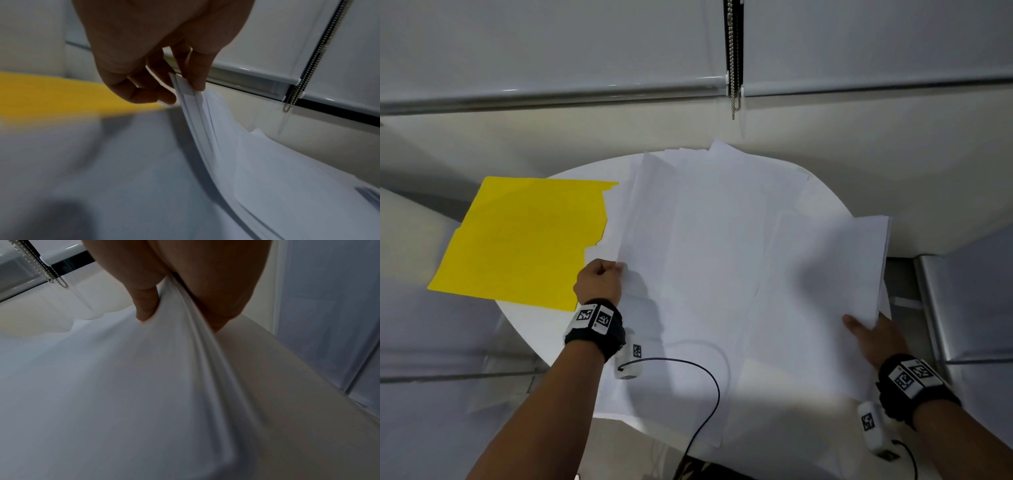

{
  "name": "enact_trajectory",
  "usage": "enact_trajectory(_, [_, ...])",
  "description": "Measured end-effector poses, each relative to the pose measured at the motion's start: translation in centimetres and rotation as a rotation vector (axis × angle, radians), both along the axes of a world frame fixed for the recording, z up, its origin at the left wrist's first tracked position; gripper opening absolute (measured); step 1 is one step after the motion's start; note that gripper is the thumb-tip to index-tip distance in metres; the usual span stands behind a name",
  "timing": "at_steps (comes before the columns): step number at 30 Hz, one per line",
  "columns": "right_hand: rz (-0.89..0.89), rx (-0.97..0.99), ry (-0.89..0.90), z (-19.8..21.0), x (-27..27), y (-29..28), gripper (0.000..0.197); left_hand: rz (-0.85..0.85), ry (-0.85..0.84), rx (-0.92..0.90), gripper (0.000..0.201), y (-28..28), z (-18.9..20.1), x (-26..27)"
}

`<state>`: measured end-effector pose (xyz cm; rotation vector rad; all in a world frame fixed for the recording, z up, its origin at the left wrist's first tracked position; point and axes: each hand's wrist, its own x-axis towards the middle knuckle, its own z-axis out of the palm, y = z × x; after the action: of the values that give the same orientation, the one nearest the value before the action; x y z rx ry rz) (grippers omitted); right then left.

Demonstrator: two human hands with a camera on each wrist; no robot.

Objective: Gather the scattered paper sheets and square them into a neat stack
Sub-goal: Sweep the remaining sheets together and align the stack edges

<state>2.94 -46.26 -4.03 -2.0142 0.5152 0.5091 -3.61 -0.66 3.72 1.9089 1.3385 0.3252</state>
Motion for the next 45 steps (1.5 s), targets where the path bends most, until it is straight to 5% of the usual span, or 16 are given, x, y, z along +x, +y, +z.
enact_trajectory(9, [0.014,-0.019,0.008,0.7,0.0,0.1,0.039,-0.083,0.004,0.264,0.022,0.6,3.9,1.1])
enact_trajectory(15, [0.015,-0.007,0.006,0.7,0.1,0.0,0.038,-0.082,-0.290,0.394,0.025,1.3,7.9,2.3])
enact_trajectory(22, [-0.002,0.007,0.038,0.4,0.1,-0.1,0.041,-0.028,-0.638,0.178,0.008,0.8,9.8,3.1])
enact_trajectory(34, [0.011,0.015,0.040,-0.5,0.1,-0.6,0.041,0.039,-0.897,-0.044,0.005,-1.2,13.1,4.5])
enact_trajectory(38, [0.036,0.026,0.038,-0.6,0.3,-0.5,0.039,-0.009,-0.839,-0.100,0.007,-3.4,12.5,4.1])
enact_trajectory(45, [0.048,0.060,0.036,-0.6,0.1,-0.9,0.044,-0.124,-0.477,-0.175,0.005,-9.3,2.5,0.8])
